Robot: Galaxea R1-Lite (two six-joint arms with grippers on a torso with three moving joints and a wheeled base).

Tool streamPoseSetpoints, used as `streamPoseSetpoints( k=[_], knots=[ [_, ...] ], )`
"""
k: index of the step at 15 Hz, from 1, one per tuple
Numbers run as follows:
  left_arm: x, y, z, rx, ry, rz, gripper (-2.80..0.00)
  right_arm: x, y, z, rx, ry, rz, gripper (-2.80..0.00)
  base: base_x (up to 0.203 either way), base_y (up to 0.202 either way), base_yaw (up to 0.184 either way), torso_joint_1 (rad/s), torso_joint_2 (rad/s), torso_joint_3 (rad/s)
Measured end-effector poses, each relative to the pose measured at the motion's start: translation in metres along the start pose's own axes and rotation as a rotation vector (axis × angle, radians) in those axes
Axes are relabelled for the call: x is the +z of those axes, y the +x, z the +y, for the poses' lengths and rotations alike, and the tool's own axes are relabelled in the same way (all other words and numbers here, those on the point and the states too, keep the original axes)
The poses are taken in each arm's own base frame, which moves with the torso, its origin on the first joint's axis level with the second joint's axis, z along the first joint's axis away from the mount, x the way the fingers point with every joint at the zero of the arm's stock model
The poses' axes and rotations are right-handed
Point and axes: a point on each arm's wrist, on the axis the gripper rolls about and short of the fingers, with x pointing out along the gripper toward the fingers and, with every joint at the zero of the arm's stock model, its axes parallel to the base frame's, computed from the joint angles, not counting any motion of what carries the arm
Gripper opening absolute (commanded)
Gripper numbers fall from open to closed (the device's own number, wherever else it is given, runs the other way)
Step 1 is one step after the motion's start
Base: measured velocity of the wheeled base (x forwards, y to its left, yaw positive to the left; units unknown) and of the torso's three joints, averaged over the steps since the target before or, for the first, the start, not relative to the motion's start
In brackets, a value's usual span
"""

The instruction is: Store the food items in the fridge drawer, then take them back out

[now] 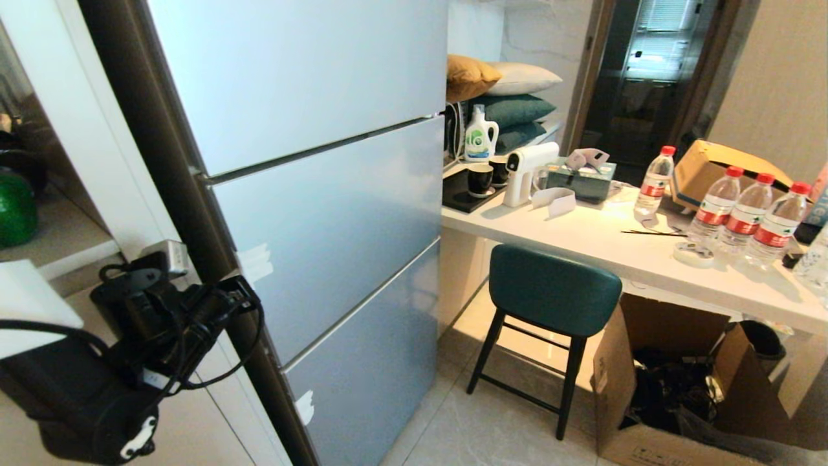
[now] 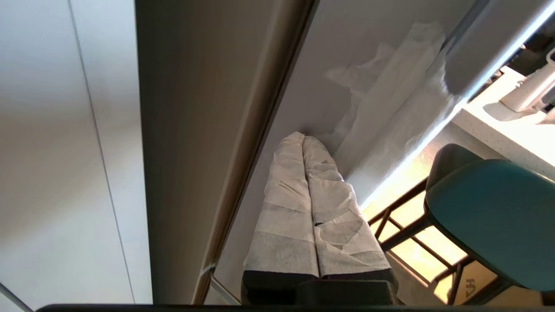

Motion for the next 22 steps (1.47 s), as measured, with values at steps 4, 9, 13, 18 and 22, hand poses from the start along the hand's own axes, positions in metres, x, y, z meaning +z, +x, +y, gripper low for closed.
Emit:
streamPoseSetpoints(
  k=[4, 9, 13, 18, 22],
  knots=[
    [0.003, 0.003, -0.001, -0.003, -0.003, -0.018, -2.80, 0.000, 0.000, 0.000, 0.000, 0.000, 0.000, -2.80, 0.000, 0.000, 0.000, 0.000, 0.00, 0.000],
    [0.005, 0.003, -0.005, -0.072, -0.010, -0.015, -2.80, 0.000, 0.000, 0.000, 0.000, 0.000, 0.000, -2.80, 0.000, 0.000, 0.000, 0.000, 0.00, 0.000],
    [0.009, -0.003, -0.010, -0.133, -0.012, -0.015, -2.80, 0.000, 0.000, 0.000, 0.000, 0.000, 0.000, -2.80, 0.000, 0.000, 0.000, 0.000, 0.00, 0.000],
    [0.005, -0.006, -0.014, -0.154, 0.006, 0.005, -2.80, 0.000, 0.000, 0.000, 0.000, 0.001, 0.000, -2.80, 0.000, 0.000, 0.000, 0.000, 0.00, 0.000],
    [0.001, -0.004, -0.016, -0.170, 0.004, 0.018, -2.80, 0.000, 0.000, 0.000, 0.000, 0.000, 0.000, -2.80, 0.000, 0.000, 0.000, 0.000, 0.00, 0.000]
  ],
)
